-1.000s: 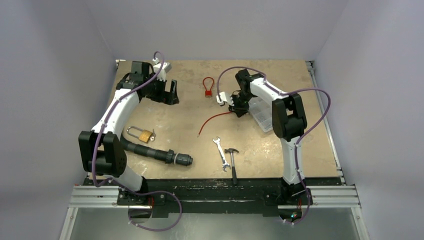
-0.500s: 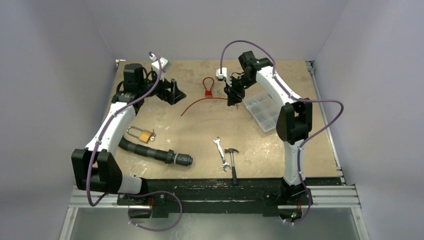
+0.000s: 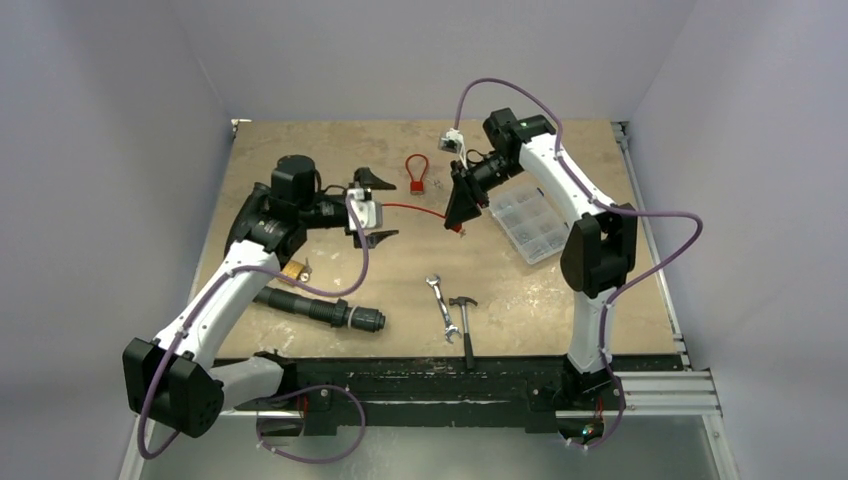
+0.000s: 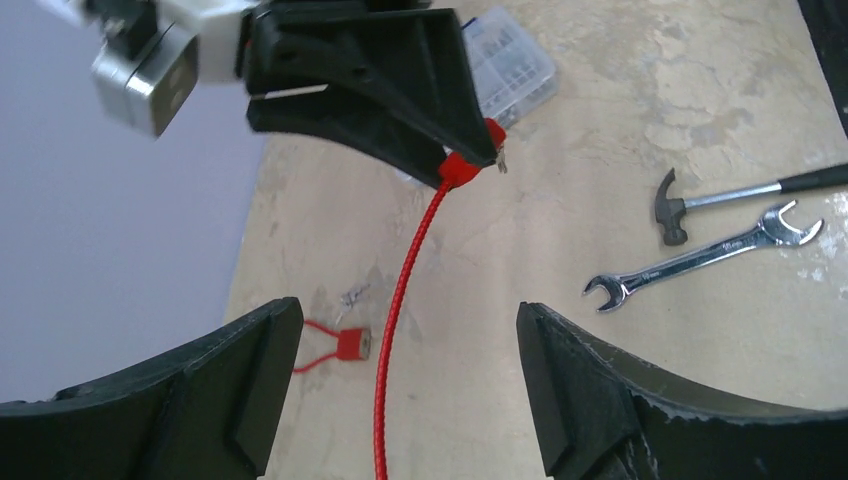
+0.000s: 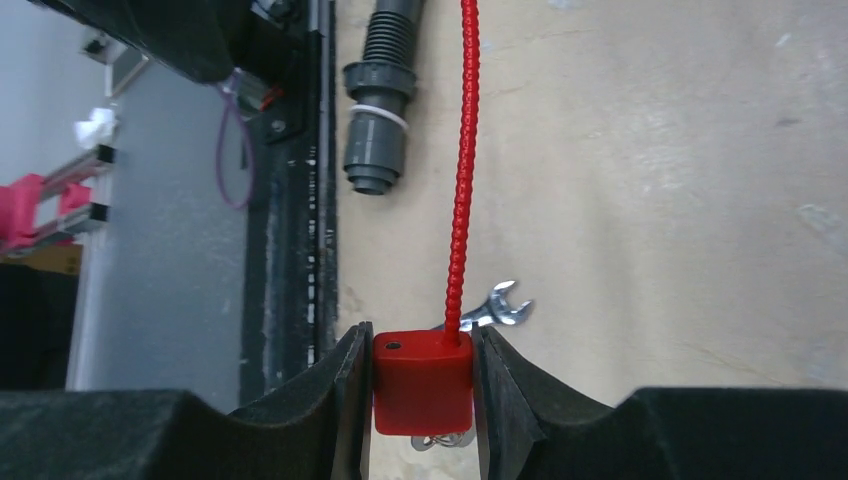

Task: Lock with the key
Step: Pick up the lock from the center of the board, then lock the lock.

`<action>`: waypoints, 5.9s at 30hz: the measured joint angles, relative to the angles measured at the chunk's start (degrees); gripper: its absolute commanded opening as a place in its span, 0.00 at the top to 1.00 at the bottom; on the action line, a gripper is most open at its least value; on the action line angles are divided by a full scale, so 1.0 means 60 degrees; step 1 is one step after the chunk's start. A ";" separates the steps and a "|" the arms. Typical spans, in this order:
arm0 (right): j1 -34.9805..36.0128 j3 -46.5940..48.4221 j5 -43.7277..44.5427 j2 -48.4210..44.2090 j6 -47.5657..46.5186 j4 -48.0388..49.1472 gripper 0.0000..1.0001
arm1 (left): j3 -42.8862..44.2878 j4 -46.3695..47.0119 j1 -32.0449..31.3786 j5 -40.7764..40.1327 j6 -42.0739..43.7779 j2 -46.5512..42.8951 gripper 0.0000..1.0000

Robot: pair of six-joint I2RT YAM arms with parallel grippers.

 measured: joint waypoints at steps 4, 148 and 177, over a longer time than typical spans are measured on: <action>0.0036 -0.0408 -0.0579 -0.0248 0.0029 -0.0372 0.87 | -0.0160 -0.0415 -0.0692 0.0146 0.1894 -0.0080 0.30; 0.0576 -0.3883 -0.3840 -0.3005 0.2124 0.1213 0.83 | -0.4539 0.5934 -0.2969 0.0004 0.7945 -0.1891 1.00; 0.1406 -0.3024 -0.2062 -0.3322 0.1271 0.0470 0.06 | -0.4328 0.4554 -0.2969 0.0809 0.9610 -0.1902 1.00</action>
